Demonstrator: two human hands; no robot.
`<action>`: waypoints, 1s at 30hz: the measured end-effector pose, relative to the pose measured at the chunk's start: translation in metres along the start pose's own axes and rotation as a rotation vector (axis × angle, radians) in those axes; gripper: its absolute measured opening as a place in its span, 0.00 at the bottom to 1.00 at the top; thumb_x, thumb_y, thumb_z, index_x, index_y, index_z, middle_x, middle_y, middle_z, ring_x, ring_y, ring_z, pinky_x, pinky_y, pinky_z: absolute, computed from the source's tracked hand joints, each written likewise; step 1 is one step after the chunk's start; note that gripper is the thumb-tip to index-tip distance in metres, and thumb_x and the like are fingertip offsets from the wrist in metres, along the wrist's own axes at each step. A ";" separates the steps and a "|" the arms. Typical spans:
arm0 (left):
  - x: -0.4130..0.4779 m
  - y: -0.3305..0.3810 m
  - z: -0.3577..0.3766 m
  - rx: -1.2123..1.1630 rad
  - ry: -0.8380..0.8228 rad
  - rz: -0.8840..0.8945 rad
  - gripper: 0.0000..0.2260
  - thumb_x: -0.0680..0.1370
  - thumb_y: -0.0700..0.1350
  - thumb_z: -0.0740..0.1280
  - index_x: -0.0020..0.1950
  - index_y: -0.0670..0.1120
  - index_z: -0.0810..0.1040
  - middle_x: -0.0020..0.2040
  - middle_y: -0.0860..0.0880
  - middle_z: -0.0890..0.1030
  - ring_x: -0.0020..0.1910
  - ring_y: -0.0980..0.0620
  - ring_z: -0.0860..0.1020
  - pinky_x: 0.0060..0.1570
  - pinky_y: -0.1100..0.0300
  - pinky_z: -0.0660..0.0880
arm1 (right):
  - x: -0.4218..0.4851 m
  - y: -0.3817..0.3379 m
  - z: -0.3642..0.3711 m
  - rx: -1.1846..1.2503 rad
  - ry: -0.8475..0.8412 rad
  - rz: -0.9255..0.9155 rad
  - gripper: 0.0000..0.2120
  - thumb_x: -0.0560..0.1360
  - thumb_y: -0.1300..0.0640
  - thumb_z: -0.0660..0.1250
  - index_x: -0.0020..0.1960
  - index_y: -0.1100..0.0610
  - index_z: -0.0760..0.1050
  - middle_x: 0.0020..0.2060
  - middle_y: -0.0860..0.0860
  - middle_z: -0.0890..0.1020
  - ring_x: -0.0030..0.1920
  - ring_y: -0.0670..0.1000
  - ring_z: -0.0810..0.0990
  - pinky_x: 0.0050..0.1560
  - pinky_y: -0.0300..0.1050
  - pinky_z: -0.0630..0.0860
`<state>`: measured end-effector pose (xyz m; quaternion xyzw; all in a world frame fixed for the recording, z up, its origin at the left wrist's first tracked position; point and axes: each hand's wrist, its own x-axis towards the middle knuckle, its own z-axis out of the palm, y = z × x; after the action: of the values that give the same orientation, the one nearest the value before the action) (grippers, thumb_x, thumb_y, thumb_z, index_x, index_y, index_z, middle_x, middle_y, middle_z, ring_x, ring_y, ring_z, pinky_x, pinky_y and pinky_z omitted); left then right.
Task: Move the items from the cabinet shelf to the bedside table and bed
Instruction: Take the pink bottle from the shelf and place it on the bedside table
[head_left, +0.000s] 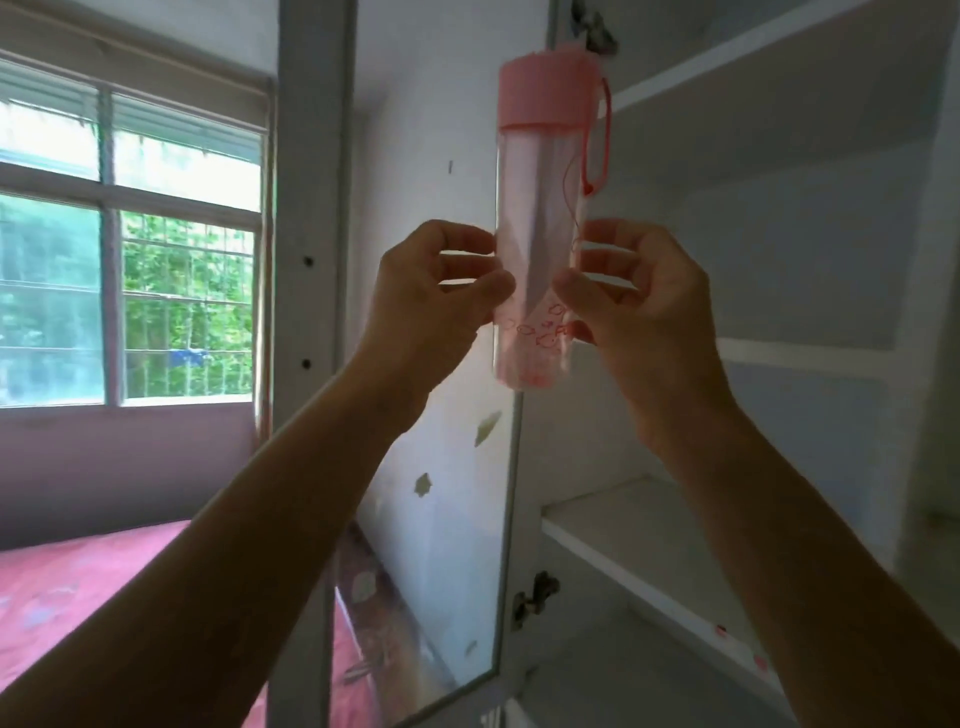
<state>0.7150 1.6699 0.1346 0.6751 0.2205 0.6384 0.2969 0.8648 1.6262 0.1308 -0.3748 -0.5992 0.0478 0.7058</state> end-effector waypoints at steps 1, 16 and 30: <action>-0.004 0.002 -0.010 0.022 0.012 -0.003 0.10 0.78 0.41 0.70 0.58 0.44 0.76 0.54 0.48 0.83 0.52 0.50 0.84 0.52 0.54 0.83 | -0.004 -0.002 0.009 0.023 -0.017 0.008 0.17 0.75 0.58 0.74 0.63 0.54 0.76 0.55 0.49 0.83 0.52 0.48 0.86 0.51 0.48 0.85; -0.079 0.045 -0.176 0.293 0.210 0.046 0.09 0.76 0.42 0.73 0.53 0.52 0.78 0.51 0.53 0.84 0.48 0.57 0.84 0.45 0.63 0.82 | -0.079 -0.059 0.150 0.229 -0.178 0.018 0.19 0.75 0.51 0.74 0.63 0.47 0.74 0.58 0.45 0.82 0.55 0.47 0.84 0.58 0.49 0.83; -0.176 0.082 -0.321 0.434 0.401 -0.067 0.10 0.75 0.41 0.74 0.53 0.52 0.79 0.50 0.51 0.86 0.48 0.56 0.85 0.53 0.53 0.82 | -0.175 -0.122 0.272 0.415 -0.360 0.036 0.17 0.74 0.53 0.74 0.62 0.46 0.74 0.55 0.44 0.82 0.54 0.45 0.84 0.53 0.41 0.83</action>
<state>0.3742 1.5294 0.0641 0.5756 0.4283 0.6867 0.1170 0.5302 1.5773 0.0609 -0.2181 -0.6858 0.2479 0.6486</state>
